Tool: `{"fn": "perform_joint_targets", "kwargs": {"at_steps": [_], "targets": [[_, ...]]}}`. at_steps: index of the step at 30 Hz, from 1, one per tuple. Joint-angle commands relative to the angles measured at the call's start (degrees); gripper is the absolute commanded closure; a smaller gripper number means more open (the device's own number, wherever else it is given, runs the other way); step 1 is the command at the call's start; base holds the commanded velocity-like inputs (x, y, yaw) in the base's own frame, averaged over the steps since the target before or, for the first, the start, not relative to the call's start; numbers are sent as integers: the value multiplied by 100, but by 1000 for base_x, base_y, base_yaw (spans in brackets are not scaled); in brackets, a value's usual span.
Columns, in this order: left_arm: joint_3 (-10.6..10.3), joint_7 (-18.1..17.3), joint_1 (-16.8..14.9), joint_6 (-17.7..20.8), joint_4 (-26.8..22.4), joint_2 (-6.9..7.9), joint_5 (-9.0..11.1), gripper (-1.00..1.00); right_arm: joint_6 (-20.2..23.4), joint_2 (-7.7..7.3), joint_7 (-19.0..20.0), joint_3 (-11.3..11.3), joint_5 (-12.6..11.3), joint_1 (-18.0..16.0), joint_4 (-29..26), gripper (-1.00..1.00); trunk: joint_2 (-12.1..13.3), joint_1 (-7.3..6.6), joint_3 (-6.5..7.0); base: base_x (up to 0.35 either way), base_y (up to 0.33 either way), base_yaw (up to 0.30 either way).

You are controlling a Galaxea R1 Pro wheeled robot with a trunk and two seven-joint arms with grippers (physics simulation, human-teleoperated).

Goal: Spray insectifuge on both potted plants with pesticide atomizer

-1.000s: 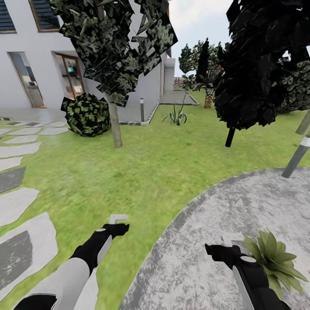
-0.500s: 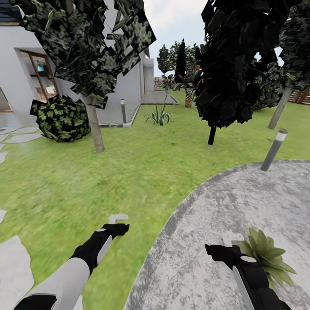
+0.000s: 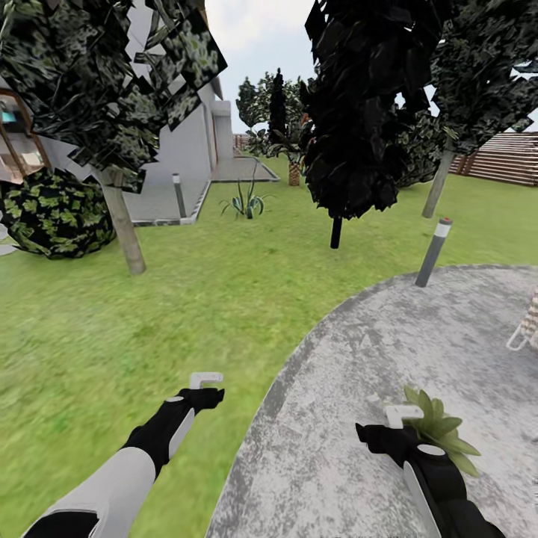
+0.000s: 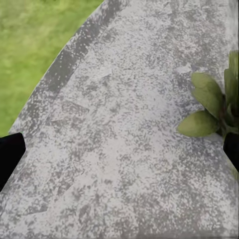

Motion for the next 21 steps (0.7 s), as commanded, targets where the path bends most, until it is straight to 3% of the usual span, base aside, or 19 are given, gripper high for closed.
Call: {"fn": "perform_joint_targets", "kwargs": {"at_steps": [1, 15, 21], "targets": [[-4, -5, 0, 35, -12, -3, 3, -100, 28, -1, 2, -1, -8, -5, -6, -100, -3, 0, -5, 28, 0, -269], [-73, -11, 0, 35, -12, -3, 4, -100, 28, -1, 2, -8, -8, -2, -14, -100, -3, 0, -5, 4, 0, -270], [-64, -10, 0, 35, -12, 8, 6, -100, 28, -2, 5, -56, -16, -5, -15, -100, -243, 132, -113, 0, 0, -270]]}}
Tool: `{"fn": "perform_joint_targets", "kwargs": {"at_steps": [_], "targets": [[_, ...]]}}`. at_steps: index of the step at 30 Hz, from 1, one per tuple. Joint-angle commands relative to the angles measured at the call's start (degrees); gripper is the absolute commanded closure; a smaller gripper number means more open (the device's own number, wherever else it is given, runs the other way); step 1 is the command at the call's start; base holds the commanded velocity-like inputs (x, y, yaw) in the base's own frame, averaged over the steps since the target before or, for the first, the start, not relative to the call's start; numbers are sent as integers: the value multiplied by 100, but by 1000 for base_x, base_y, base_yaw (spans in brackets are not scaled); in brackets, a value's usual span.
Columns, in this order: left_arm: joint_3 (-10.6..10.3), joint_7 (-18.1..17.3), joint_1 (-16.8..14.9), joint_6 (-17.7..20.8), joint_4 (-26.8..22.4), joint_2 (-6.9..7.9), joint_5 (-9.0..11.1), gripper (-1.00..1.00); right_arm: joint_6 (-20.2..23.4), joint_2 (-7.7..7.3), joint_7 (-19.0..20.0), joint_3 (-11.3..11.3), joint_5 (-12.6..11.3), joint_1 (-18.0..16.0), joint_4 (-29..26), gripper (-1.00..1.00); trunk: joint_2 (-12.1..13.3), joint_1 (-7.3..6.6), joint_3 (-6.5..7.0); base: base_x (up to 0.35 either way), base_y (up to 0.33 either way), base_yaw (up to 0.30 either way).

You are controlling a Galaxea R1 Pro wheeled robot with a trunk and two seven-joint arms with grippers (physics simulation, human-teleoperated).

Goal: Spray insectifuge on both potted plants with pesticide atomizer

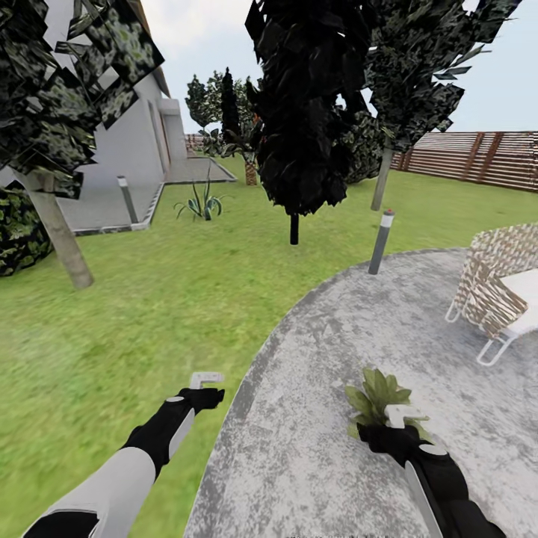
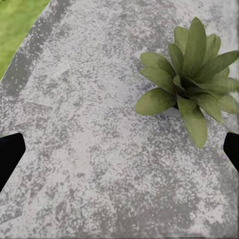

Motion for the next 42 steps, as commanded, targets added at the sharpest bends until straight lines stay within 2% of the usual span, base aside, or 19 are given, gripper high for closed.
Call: {"fn": "perform_joint_targets", "kwargs": {"at_steps": [1, 25, 30, 39, 42], "targets": [[-6, -5, -1, 35, -12, 2, 6, -100, 28, 0, 1, -10, -9, -4, -6, -100, -45, 22, -24, 0, 0, -270], [-5, -6, -1, 35, -12, -7, 12, -100, 28, 1, -1, -33, -9, 0, -4, -100, -1007, 549, -455, 0, 0, -270], [-10, -6, -1, 35, -12, -7, 11, -100, 28, 1, -1, -151, -9, -4, -5, -100, -1208, 659, -544, 0, 0, -270], [-14, -6, -1, 35, -12, -7, 6, -100, 28, -5, -1, -180, -9, -4, -6, -100, -1569, 857, -706, 0, 0, -270], [-14, -6, -1, 35, -12, -7, 5, -100, 28, -13, -1, -233, -9, -3, -11, -100, -1569, 857, -706, 0, 0, -270]]}}
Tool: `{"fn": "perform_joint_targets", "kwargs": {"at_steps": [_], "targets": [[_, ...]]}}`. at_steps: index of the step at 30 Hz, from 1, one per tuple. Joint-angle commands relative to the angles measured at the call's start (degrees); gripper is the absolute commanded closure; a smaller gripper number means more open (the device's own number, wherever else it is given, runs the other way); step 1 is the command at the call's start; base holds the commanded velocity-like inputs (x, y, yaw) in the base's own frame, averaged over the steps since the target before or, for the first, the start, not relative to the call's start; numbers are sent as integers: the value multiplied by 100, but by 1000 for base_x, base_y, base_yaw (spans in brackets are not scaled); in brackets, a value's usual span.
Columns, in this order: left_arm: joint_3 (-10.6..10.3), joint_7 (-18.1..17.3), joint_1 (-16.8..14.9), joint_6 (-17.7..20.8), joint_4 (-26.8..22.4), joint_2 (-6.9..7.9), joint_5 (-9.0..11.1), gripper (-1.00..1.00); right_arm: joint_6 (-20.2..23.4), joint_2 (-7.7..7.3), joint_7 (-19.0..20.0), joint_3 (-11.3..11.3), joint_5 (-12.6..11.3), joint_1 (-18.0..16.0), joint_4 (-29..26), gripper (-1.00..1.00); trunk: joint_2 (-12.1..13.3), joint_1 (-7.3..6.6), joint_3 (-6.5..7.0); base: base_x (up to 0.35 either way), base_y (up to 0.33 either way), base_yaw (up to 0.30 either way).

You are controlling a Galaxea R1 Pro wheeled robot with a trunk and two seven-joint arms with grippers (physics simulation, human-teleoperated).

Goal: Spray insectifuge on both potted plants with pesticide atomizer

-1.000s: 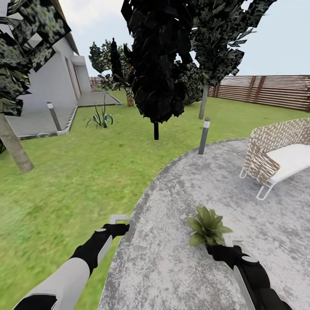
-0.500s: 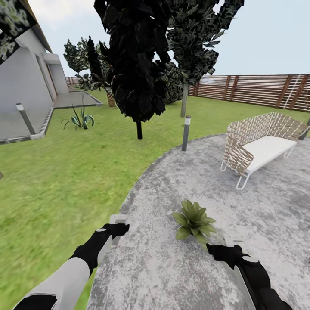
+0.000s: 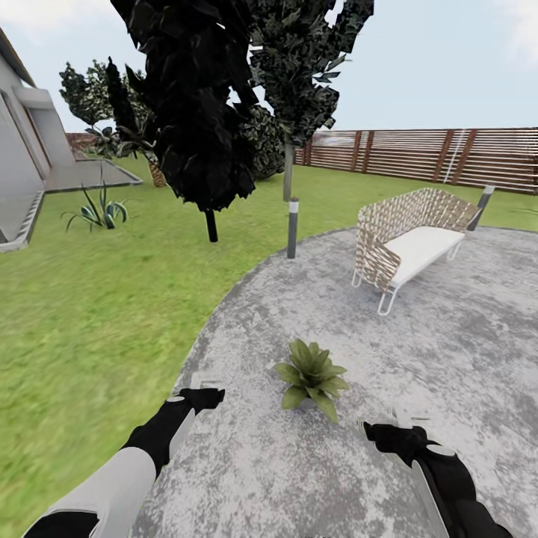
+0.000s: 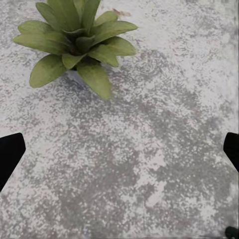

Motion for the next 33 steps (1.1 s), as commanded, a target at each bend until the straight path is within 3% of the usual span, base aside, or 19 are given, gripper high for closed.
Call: {"fn": "perform_joint_targets", "kwargs": {"at_steps": [1, 2, 7, 20, 33], "targets": [[-7, -5, 0, 35, -12, 1, 5, -100, 28, 0, 2, -42, -10, -4, -5, -100, -2, -1, -5, 0, 0, -270], [-12, -5, 0, 35, -12, 1, 3, -100, 28, 0, 2, -143, -10, -1, -2, -100, -2, -1, -5, 0, 0, -270], [-16, -5, 0, 35, -12, 1, 2, -100, 28, -4, 2, -207, -10, -4, 0, -100, -2, -1, -5, 0, 0, -270], [-16, -5, 0, 35, -12, 3, 2, -100, 28, -7, 2, -216, -10, -1, 0, -100, -2, -1, -5, 0, 184, -270], [1, -5, 0, 35, -12, 10, 9, -100, 28, -13, 2, -216, -10, -5, -1, -100, -2, -1, -5, 0, 11, -271]]}}
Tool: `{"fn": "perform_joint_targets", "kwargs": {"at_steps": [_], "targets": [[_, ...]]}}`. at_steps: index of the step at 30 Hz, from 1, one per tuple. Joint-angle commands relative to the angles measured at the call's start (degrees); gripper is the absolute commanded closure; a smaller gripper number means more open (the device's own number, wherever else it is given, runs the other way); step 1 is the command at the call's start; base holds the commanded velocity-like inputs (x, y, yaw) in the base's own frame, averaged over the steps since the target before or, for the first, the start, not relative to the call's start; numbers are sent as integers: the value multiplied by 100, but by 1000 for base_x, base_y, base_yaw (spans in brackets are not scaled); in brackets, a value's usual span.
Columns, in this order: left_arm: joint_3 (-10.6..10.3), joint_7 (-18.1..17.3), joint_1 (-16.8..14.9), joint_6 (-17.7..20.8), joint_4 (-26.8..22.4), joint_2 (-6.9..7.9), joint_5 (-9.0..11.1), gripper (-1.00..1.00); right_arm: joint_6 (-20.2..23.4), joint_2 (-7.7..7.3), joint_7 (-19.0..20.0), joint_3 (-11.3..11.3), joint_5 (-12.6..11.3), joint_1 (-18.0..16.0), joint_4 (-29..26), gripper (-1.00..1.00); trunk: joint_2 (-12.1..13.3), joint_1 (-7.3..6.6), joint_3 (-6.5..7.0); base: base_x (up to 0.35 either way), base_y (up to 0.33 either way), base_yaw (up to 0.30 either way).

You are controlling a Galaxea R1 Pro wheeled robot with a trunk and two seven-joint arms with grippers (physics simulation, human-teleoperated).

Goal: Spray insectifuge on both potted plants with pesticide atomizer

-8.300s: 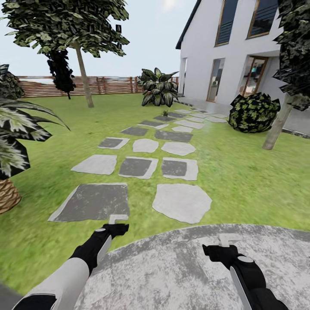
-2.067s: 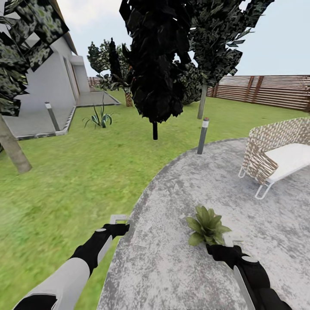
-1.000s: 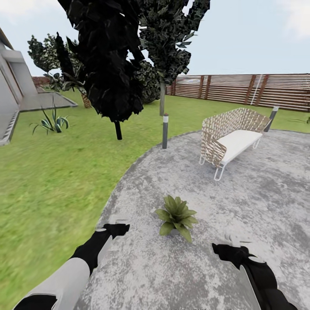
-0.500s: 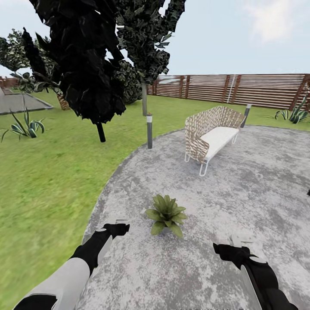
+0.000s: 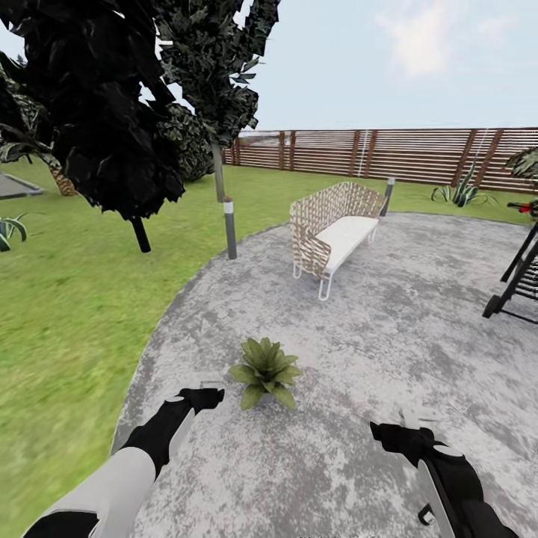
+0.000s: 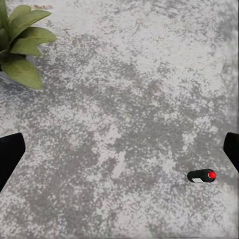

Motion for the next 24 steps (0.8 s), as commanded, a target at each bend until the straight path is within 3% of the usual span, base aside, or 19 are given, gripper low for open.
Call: {"fn": "perform_joint_targets", "kwargs": {"at_steps": [1, 20, 24], "targets": [[-11, -5, 0, 35, -12, 1, 2, -100, 28, -1, 2, -1, -9, -3, -5, -100, -2, -1, -5, 0, 0, -271], [-14, -5, 0, 35, -12, -1, 1, -100, 28, -1, 2, -1, -9, -1, -5, -100, -2, -1, -5, 0, 0, -271], [-2, -5, 0, 35, -12, 1, 6, -100, 28, 0, 2, -1, -9, -3, -8, -100, -163, 87, -77, 0, 0, -271]]}}
